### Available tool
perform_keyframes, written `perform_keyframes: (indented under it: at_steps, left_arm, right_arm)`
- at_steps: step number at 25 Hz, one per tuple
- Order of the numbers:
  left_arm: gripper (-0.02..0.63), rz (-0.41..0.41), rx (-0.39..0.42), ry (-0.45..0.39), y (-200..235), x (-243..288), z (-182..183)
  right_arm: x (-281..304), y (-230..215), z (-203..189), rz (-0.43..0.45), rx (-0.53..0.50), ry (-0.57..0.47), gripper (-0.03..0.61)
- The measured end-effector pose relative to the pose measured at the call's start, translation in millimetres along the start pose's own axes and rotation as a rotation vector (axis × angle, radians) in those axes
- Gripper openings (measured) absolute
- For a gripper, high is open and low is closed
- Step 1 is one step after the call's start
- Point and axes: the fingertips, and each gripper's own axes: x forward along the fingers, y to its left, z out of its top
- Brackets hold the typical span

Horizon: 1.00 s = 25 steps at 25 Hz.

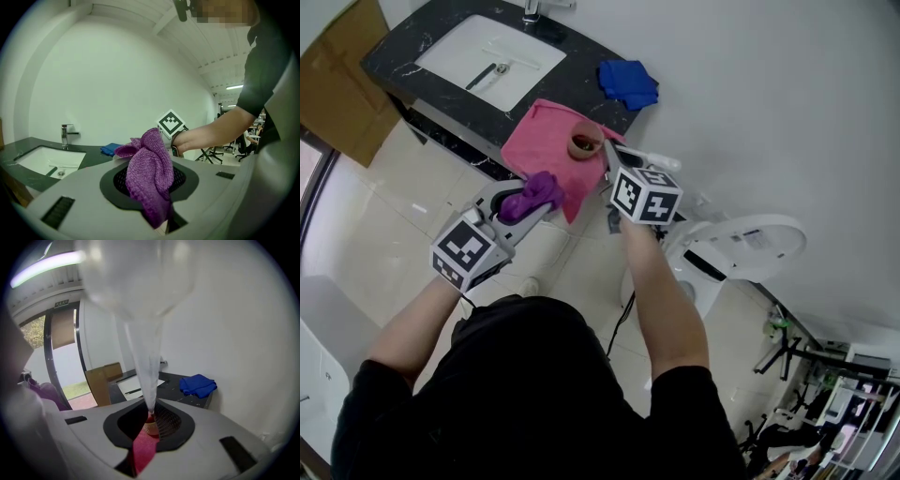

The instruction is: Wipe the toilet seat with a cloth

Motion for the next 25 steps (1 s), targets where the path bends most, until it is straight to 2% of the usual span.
perform_keyframes:
  at_steps: [10,18,23,25]
  left_arm:
    - [0.092,-0.051,0.042,-0.033,-9,6,19]
    - [0.092,-0.145,0.091,-0.065,-34,26,41]
    - [0.092,-0.242,0.118,-0.079,-62,44,52]
    - [0.092,-0.286,0.113,-0.084,-76,54,59]
  right_arm:
    - [-66,9,46,-0.014,0.044,-0.171,0.035]
    - [-165,6,87,-0.009,0.178,-0.456,0.035]
    - [-247,-2,97,-0.054,0.197,-0.622,0.035]
    - [-287,-11,96,-0.105,0.199,-0.686,0.035]
